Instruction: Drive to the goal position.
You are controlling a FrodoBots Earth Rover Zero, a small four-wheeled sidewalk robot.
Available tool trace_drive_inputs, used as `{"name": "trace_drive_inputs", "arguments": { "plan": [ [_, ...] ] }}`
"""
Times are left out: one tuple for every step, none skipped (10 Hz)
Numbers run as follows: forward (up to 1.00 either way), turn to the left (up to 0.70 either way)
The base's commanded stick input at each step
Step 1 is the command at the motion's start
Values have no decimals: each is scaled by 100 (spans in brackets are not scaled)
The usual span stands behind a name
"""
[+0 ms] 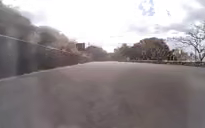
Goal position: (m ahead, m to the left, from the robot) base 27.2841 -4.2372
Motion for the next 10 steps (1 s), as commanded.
{"name": "trace_drive_inputs", "arguments": {
  "plan": [
    [0,0],
    [0,0],
    [0,0],
    [0,0],
    [0,0],
    [0,0],
    [0,0],
    [0,0],
    [0,0],
    [24,0]
  ]
}}
